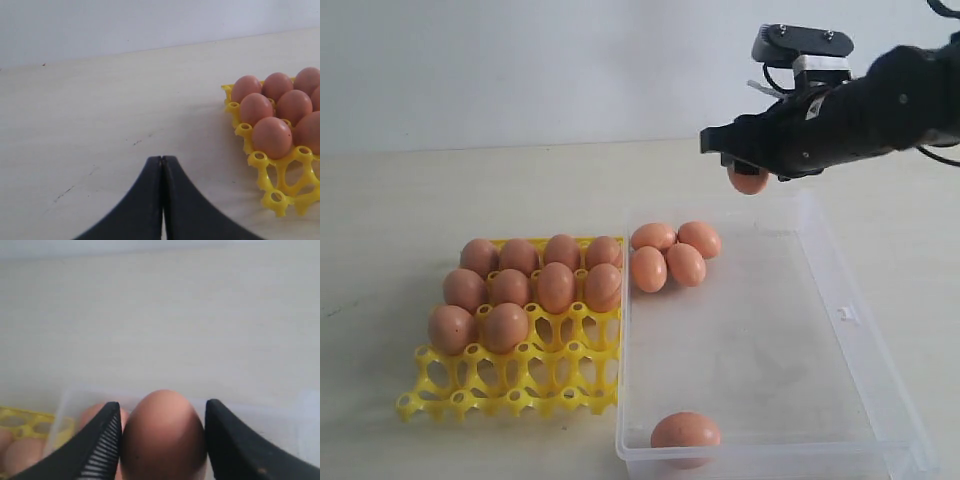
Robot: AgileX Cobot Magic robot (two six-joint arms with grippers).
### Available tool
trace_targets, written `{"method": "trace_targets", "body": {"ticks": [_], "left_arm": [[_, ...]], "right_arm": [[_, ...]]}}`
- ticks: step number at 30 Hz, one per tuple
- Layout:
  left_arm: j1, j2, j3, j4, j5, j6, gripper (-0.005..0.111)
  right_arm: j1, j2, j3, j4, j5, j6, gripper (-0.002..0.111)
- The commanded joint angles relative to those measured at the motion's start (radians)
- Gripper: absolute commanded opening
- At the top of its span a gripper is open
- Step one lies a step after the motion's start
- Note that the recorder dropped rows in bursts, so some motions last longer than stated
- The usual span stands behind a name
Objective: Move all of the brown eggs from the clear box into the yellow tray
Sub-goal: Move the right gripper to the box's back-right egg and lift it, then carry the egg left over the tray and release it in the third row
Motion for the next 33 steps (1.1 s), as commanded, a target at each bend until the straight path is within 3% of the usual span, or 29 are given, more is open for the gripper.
{"method": "trace_targets", "body": {"ticks": [1, 4, 8, 12, 33], "left_arm": [[-0.001, -0.006, -0.005, -0.004, -0.008, -0.005, 0.0], [-0.001, -0.006, -0.005, -0.004, -0.008, -0.005, 0.0], [-0.001, -0.006, -0.005, -0.004, -0.008, -0.005, 0.0], [-0.001, -0.006, -0.005, -0.004, -0.008, -0.005, 0.0], [-0.001, -0.006, -0.005, -0.004, -0.008, -0.005, 0.0]], "right_arm": [[0.113, -0.089, 0.187, 0.008, -0.306, 0.011, 0.0], [0.194, -0.086, 0.254, -0.079, -0.49, 0.123, 0.0], [0.281, -0.037, 0.266, -0.346, -0.664, 0.358, 0.0], [0.332, 0.038, 0.266, -0.406, -0.801, 0.395, 0.0], [0.344, 0.289, 0.264, -0.512, -0.953, 0.526, 0.0]]}}
